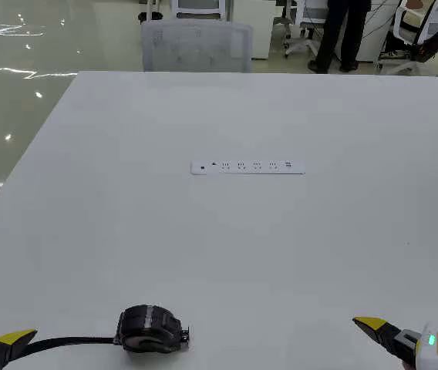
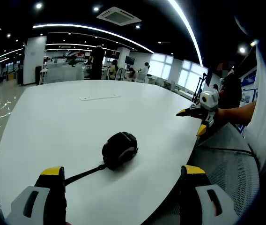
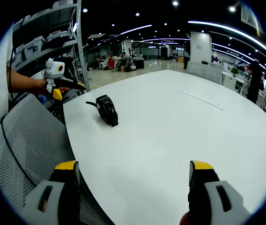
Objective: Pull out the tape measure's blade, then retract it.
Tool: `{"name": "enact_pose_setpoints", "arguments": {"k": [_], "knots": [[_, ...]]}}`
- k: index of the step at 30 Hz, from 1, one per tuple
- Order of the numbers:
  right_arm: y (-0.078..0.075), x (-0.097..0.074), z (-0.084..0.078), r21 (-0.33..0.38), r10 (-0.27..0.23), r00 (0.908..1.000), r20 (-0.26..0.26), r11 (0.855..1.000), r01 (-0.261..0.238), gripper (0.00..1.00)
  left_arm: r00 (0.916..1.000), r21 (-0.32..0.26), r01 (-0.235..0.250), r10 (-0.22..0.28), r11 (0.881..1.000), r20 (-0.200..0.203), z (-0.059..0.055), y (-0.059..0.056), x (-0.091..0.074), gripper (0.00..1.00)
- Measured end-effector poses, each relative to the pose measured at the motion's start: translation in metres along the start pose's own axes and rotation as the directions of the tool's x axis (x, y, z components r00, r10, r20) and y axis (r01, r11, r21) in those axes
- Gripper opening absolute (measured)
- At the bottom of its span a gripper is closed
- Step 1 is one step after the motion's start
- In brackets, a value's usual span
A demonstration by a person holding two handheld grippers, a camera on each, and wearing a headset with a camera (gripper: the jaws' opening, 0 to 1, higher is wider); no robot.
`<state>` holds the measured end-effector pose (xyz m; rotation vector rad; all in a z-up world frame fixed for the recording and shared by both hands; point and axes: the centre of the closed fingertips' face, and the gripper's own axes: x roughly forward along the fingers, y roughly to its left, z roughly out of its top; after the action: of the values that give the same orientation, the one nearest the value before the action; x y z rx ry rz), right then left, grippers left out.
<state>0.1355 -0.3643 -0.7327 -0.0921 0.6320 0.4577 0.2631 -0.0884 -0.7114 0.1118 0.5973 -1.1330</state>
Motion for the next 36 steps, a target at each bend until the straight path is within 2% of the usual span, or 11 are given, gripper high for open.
{"name": "enact_pose_setpoints", "arguments": {"k": [22,30,36], "knots": [[-0.0026,-0.0019,0.0014,0.023,0.004,0.9999,0.012,1.000,-0.004,0.98,0.9999,-0.010,0.017,-0.017,1.000,0.001,0.0008,-0.0031,0.0010,1.00],[0.0008,-0.0004,-0.0026,0.023,0.022,0.9998,-0.002,0.999,-0.022,0.95,0.9997,0.001,0.026,-0.026,1.000,-0.002,0.0017,-0.0033,0.0032,1.00],[0.0015,0.0038,-0.0032,0.030,0.037,0.9993,-0.002,0.999,-0.036,0.95,0.9987,0.034,0.050,-0.050,0.998,-0.012,0.0033,-0.0051,0.0079,0.98]]}}
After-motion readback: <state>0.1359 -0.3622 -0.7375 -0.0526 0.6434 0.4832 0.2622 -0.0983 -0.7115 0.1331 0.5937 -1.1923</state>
